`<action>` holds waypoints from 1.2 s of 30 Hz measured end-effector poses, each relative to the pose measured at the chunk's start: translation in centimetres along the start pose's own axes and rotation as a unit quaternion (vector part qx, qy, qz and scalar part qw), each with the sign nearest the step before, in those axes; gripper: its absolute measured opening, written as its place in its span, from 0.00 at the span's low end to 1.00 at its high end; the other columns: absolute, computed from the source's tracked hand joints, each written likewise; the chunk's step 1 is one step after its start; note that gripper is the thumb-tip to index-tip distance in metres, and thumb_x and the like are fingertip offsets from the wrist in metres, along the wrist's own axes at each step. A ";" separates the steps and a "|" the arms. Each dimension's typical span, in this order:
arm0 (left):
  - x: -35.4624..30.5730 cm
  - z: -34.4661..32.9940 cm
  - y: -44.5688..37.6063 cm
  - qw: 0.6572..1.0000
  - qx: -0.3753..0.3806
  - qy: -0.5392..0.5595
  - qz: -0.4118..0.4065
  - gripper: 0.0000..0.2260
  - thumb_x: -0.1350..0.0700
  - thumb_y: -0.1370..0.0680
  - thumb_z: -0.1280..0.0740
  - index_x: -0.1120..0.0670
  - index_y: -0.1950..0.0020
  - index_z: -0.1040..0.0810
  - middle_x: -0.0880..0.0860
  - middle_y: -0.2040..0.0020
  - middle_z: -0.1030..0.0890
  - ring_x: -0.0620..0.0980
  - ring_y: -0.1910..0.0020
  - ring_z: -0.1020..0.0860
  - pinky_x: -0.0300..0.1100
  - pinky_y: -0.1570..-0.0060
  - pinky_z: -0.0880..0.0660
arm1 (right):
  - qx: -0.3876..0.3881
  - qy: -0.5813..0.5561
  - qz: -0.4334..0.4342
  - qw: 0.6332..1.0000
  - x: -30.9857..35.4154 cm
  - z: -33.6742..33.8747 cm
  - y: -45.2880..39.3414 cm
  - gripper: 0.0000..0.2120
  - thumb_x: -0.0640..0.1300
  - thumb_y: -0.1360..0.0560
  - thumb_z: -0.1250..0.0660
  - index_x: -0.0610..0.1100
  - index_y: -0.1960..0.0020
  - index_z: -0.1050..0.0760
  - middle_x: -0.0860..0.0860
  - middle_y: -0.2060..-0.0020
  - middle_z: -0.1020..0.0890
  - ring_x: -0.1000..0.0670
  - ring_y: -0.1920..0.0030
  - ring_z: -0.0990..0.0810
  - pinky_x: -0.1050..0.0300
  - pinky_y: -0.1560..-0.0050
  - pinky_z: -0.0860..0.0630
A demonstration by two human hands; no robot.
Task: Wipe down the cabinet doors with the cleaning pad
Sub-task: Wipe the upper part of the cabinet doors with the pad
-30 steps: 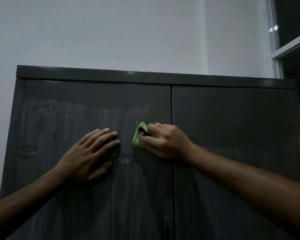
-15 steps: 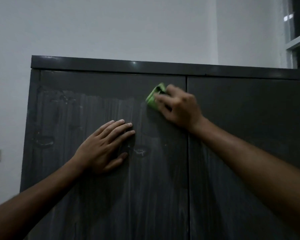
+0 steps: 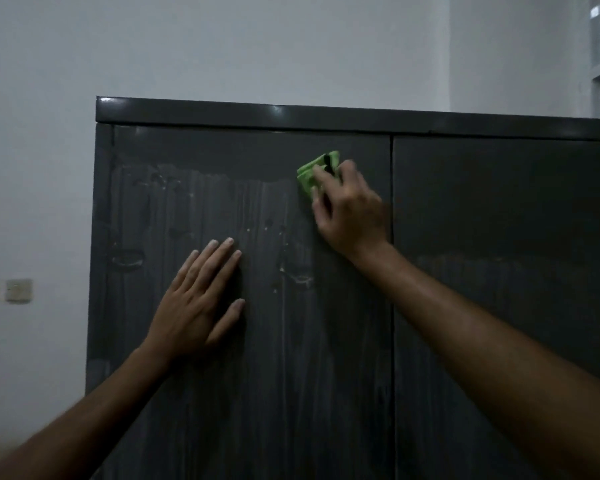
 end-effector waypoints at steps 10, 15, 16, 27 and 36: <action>0.8 -0.5 1.4 1.000 -0.002 -0.001 0.011 0.33 0.41 0.16 0.43 0.58 0.16 0.41 0.56 0.15 0.43 0.55 0.15 0.46 0.56 0.17 0.49 | -0.018 0.008 -0.053 0.998 1.0 -0.1 -1.1 0.16 0.48 0.20 0.35 0.44 0.36 0.20 0.39 0.47 0.22 0.39 0.54 0.21 0.45 0.61 0.19; 3.4 -0.4 5.9 1.000 0.011 -0.019 0.001 0.34 0.39 0.16 0.44 0.58 0.17 0.39 0.57 0.15 0.43 0.57 0.15 0.45 0.54 0.16 0.52 | 0.131 -0.004 0.301 0.945 2.8 -0.5 2.2 0.15 0.48 0.19 0.36 0.43 0.36 0.19 0.41 0.50 0.20 0.44 0.61 0.22 0.49 0.66 0.22; 3.8 -0.4 6.4 1.000 0.015 -0.027 0.004 0.34 0.39 0.17 0.44 0.59 0.17 0.39 0.57 0.15 0.43 0.57 0.15 0.46 0.54 0.16 0.53 | 0.109 0.000 0.277 0.955 2.2 -0.4 0.8 0.15 0.48 0.19 0.36 0.44 0.37 0.19 0.41 0.51 0.21 0.44 0.61 0.22 0.49 0.66 0.22; 4.0 -0.5 6.9 0.999 0.014 -0.038 -0.002 0.35 0.39 0.18 0.43 0.58 0.16 0.41 0.57 0.15 0.43 0.57 0.15 0.45 0.55 0.16 0.51 | 0.087 0.007 0.285 0.955 4.5 -1.0 0.8 0.11 0.48 0.19 0.36 0.44 0.44 0.18 0.42 0.53 0.20 0.42 0.61 0.22 0.47 0.64 0.25; 3.7 0.7 7.3 1.000 -0.002 -0.003 -0.009 0.33 0.42 0.19 0.39 0.61 0.20 0.33 0.61 0.19 0.36 0.60 0.18 0.40 0.54 0.17 0.48 | 0.096 -0.016 0.255 0.962 6.8 -1.1 2.8 0.08 0.46 0.21 0.34 0.44 0.50 0.18 0.41 0.55 0.21 0.40 0.60 0.22 0.47 0.64 0.25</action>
Point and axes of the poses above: each hand's wrist, its own y-axis away from the middle knuckle, its own z-axis out of the back of the hand, x = y × z, the point moved 2 cm from there along -y, towards the middle knuckle
